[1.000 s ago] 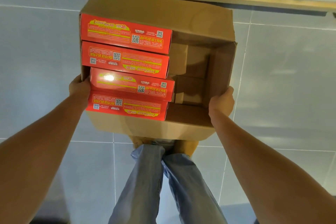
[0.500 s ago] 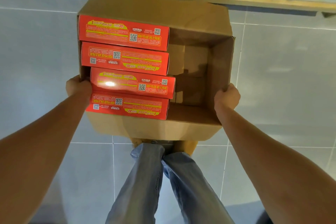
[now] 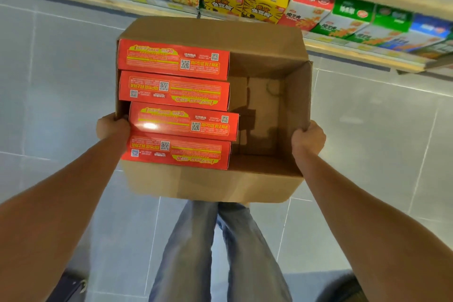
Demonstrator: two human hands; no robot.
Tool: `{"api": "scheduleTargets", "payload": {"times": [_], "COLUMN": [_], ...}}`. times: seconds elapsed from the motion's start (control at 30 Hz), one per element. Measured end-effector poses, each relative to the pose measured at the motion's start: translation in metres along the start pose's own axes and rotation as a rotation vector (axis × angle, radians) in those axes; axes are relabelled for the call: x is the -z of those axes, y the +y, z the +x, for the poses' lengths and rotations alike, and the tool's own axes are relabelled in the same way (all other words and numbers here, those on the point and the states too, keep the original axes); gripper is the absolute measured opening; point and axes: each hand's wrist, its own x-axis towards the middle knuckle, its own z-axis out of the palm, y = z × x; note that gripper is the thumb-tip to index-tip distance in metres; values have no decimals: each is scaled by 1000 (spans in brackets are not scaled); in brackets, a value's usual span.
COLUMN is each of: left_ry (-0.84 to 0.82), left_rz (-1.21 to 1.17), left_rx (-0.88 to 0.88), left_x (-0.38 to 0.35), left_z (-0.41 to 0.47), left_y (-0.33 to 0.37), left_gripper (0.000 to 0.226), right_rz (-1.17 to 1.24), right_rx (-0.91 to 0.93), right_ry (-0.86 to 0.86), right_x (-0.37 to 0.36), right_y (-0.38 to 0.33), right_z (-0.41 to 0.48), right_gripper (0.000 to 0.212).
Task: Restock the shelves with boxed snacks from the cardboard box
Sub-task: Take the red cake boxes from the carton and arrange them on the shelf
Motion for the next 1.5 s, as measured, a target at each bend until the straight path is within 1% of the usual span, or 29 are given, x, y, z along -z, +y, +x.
{"api": "scheduleTargets", "payload": {"times": [0.2, 0.33, 0.43, 0.53, 0.63, 0.77, 0.83, 0.93, 1.03, 1.13, 1.17, 1.27, 1.33, 1.5], "left_ry": [64, 123, 159, 160, 146, 167, 175, 206, 224, 255, 278, 322, 362, 406], "left_rz": [-140, -239, -294, -388, -456, -545, -568, -559, -572, -617, -624, -638, -638, -735], "left_rx": [85, 127, 161, 217, 243, 263, 265, 313, 345, 383, 400, 412, 434, 522], "left_x": [78, 129, 164, 213, 256, 323, 356, 423, 477, 527, 547, 584, 612, 677], "left_z": [-35, -50, -54, -48, -33, -6, 9, 36, 64, 91, 102, 126, 145, 203], "left_y": [-10, -20, -25, -39, -54, -71, -77, -101, -118, -127, -130, -136, -141, -143], "left_gripper": [29, 28, 29, 26, 17, 16, 13, 8, 11, 24, 24, 16, 15, 13], "right_rz": [-82, -121, -112, -107, -146, -139, -188, -203, -177, -137, -176, -304, -336, -366], "right_rx": [198, 307, 338, 402, 447, 509, 551, 597, 603, 612, 654, 785, 829, 954], "right_ry": [0, -31, -41, -74, -93, -125, -124, -130, -160, -196, -201, -195, -225, -297], "right_x": [40, 55, 56, 47, 35, 7, -8, -33, -63, -93, -105, -127, -149, -214], "right_y": [-60, -106, -138, -176, -215, -275, -307, -354, -395, -438, -457, -504, -540, -642], "right_z": [-47, -88, -115, -154, -191, -254, -285, -349, -397, -445, -463, -499, -526, -595], "right_gripper": [20, 27, 31, 35, 35, 32, 34, 39, 38, 34, 34, 33, 32, 37]}}
